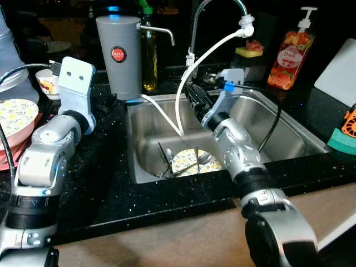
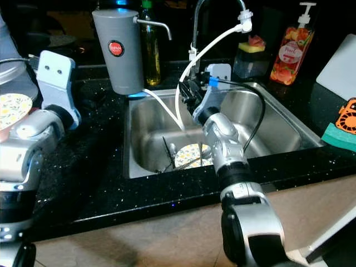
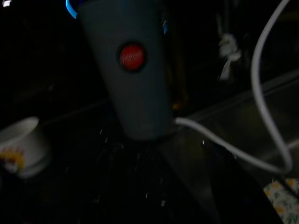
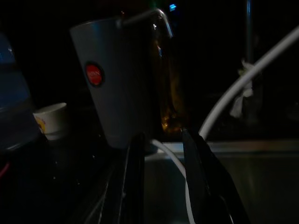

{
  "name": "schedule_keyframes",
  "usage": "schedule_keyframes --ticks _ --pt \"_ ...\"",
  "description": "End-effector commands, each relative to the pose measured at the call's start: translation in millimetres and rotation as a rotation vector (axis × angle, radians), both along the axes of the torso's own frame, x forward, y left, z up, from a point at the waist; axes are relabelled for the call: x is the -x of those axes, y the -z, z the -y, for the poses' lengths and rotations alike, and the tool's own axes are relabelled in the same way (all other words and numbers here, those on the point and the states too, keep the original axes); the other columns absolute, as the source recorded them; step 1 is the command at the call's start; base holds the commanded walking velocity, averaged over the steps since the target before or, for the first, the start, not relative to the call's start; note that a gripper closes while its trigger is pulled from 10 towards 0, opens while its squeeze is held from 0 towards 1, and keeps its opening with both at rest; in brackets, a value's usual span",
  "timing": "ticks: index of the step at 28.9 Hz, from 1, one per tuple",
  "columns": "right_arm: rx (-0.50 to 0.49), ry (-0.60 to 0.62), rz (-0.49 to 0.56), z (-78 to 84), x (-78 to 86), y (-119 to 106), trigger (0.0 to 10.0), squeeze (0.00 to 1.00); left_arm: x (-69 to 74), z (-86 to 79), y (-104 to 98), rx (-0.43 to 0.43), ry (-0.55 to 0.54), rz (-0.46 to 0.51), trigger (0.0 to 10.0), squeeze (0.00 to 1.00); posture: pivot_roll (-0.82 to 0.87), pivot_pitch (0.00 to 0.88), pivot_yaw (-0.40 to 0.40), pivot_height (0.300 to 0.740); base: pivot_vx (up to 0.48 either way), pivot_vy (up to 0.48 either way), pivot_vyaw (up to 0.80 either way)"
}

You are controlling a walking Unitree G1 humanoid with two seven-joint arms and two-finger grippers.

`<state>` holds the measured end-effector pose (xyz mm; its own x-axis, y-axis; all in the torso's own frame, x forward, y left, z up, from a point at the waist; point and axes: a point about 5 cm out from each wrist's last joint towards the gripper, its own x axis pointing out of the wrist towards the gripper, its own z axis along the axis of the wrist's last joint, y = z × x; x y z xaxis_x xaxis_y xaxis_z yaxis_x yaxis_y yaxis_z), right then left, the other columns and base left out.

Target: Kitchen organization

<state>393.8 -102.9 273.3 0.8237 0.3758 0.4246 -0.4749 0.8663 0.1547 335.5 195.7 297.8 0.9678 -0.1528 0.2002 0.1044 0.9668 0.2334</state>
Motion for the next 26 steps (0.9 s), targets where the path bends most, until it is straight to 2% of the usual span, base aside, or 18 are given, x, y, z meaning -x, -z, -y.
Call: schedule_keyframes --ticks 1,3,7,9,14,16,19,24,26 --pt "-0.032 -0.006 0.003 -0.6 6.3 -3 10.0 0.00 2.7 1.0 4 -0.001 -0.038 -0.005 10.0 0.00 0.00 0.092 -0.021 0.740 0.000 0.000 0.00" --pt "0.008 -0.022 0.000 -3.1 11.1 -1 10.0 0.00 3.6 -0.6 7 -0.028 -0.094 -0.014 10.0 0.00 0.00 0.093 -0.020 0.740 0.000 0.000 0.00" --pt "0.045 -0.038 -0.007 -4.2 15.6 2 10.0 0.00 4.3 -4.1 8 -0.029 -0.155 -0.030 10.0 0.00 0.00 0.094 -0.023 0.740 0.000 0.000 0.00" --pt "0.060 -0.055 -0.027 -6.3 18.0 5 10.0 0.00 2.9 -11.5 7 -0.029 -0.218 -0.035 10.0 0.00 0.00 0.095 -0.027 0.740 0.000 0.000 0.00" --pt "0.075 -0.069 -0.039 -10.4 20.0 6 10.0 0.00 1.7 -21.9 8 -0.022 -0.297 -0.053 10.0 0.00 0.00 0.094 -0.027 0.740 0.000 0.000 0.00" --pt "0.098 -0.090 -0.049 -15.5 22.2 6 10.0 0.00 1.2 -31.4 8 -0.038 -0.368 -0.063 10.0 0.00 0.00 0.092 -0.025 0.740 0.000 0.000 0.00" --pt "0.123 -0.119 -0.061 -21.1 24.3 6 10.0 0.00 0.5 -38.7 9 -0.021 -0.413 -0.083 10.0 0.00 0.01 0.094 -0.026 0.740 0.000 0.000 0.00" --pt "0.155 -0.169 -0.081 -28.1 29.2 8 10.0 0.00 1.0 -32.5 15 -0.001 -0.363 -0.114 10.0 0.00 0.00 0.091 -0.027 0.740 0.000 0.000 0.00" --pt "0.154 -0.177 -0.086 -29.3 30.7 9 10.0 0.00 0.9 -23.4 19 0.032 -0.294 -0.105 10.0 0.00 0.00 0.090 -0.028 0.740 0.000 0.000 0.00"
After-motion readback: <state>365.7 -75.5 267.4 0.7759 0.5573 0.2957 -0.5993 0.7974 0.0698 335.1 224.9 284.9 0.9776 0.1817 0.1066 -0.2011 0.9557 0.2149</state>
